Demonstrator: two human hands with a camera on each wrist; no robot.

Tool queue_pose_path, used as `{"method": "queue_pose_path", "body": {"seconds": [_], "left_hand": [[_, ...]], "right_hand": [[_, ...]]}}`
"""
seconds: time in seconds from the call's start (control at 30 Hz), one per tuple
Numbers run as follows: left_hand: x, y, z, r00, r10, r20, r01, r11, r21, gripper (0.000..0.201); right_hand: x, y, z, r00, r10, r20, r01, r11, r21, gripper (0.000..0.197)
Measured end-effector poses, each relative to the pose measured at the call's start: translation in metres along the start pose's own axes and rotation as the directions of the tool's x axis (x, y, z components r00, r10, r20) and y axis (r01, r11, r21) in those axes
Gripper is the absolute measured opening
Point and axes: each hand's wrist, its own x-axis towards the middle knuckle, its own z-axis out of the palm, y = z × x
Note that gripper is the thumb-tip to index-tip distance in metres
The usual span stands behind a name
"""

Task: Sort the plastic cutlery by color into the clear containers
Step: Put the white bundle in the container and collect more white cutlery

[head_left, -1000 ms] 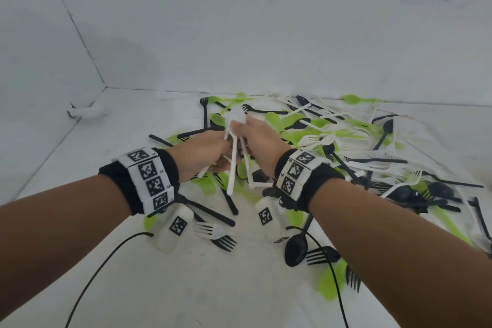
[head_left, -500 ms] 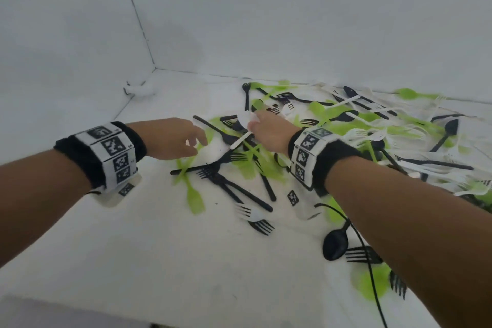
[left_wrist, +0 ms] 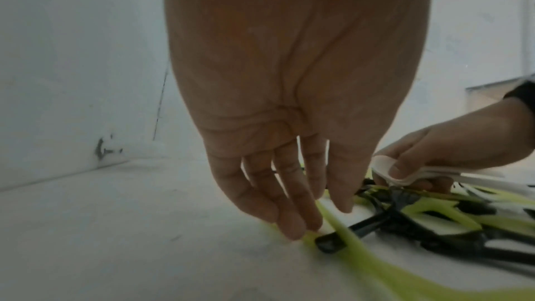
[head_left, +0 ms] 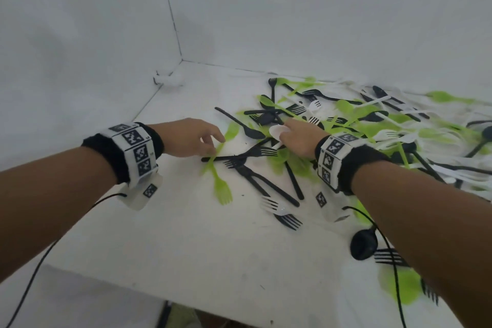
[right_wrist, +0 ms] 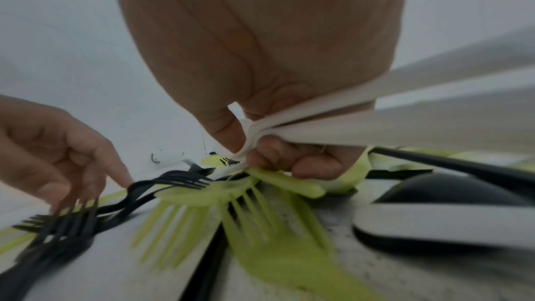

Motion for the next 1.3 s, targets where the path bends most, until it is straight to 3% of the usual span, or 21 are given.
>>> {"method": "queue_pose_path", "body": {"seconds": [0.17, 0.27, 0.37, 0.5, 0.57, 0.63, 0.73, 0.83, 0.97, 1.1, 1.13, 1.2, 1.27, 1.3], "left_hand": [[0.008, 0.011, 0.009, 0.996, 0.090, 0.018, -0.089, 0.996, -0.007, 0.037], [0.019, 0.029, 0.015, 0.980, 0.184, -0.079, -0.178, 0.981, 0.072, 0.027], [0.035, 0.053, 0.016, 0.929, 0.292, -0.229, -0.263, 0.953, 0.147, 0.023], [0.071, 0.094, 0.026, 0.936, 0.351, -0.031, -0.331, 0.907, 0.261, 0.056], [0.086, 0.108, 0.035, 0.927, 0.369, 0.070, -0.367, 0.849, 0.379, 0.061], [0.096, 0.113, 0.037, 0.908, 0.417, 0.042, -0.387, 0.796, 0.465, 0.058], [0.101, 0.113, 0.024, 0.861, 0.495, -0.118, -0.401, 0.803, 0.441, 0.052], [0.101, 0.114, 0.013, 0.866, 0.482, -0.131, -0.365, 0.790, 0.493, 0.049], [0.107, 0.148, 0.019, 0.842, 0.512, -0.169, -0.421, 0.820, 0.389, 0.029], [0.112, 0.195, 0.039, 0.835, 0.549, 0.014, -0.495, 0.740, 0.455, 0.051], [0.112, 0.199, 0.041, 0.831, 0.556, 0.005, -0.501, 0.745, 0.441, 0.050], [0.114, 0.196, 0.034, 0.822, 0.554, -0.135, -0.484, 0.803, 0.348, 0.044], [0.114, 0.181, 0.017, 0.851, 0.459, -0.256, -0.414, 0.885, 0.211, 0.036], [0.113, 0.170, 0.008, 0.878, 0.402, -0.258, -0.372, 0.914, 0.160, 0.032]], "right_hand": [[-0.001, -0.005, -0.002, 0.994, 0.035, -0.101, -0.028, 0.997, 0.070, 0.015], [-0.004, -0.001, -0.012, 0.972, 0.094, -0.214, -0.057, 0.983, 0.172, 0.024], [-0.008, 0.014, -0.026, 0.944, 0.190, -0.271, -0.120, 0.960, 0.254, 0.037], [-0.015, 0.042, -0.039, 0.910, 0.304, -0.281, -0.206, 0.922, 0.328, 0.041], [-0.020, 0.055, -0.042, 0.895, 0.353, -0.272, -0.250, 0.903, 0.350, 0.039], [-0.025, 0.065, -0.047, 0.885, 0.382, -0.267, -0.267, 0.885, 0.380, 0.037], [-0.032, 0.082, -0.056, 0.871, 0.406, -0.278, -0.253, 0.854, 0.454, 0.039], [-0.043, 0.100, -0.069, 0.839, 0.454, -0.299, -0.262, 0.819, 0.510, 0.041], [-0.065, 0.122, -0.082, 0.824, 0.490, -0.286, -0.311, 0.812, 0.494, 0.040], [-0.082, 0.141, -0.079, 0.813, 0.514, -0.273, -0.331, 0.794, 0.511, 0.048], [-0.085, 0.144, -0.076, 0.818, 0.508, -0.270, -0.325, 0.795, 0.512, 0.049], [-0.087, 0.142, -0.067, 0.848, 0.478, -0.231, -0.327, 0.813, 0.482, 0.051], [-0.084, 0.135, -0.055, 0.880, 0.434, -0.192, -0.321, 0.842, 0.433, 0.046], [-0.082, 0.131, -0.050, 0.891, 0.421, -0.173, -0.323, 0.853, 0.410, 0.044]]}}
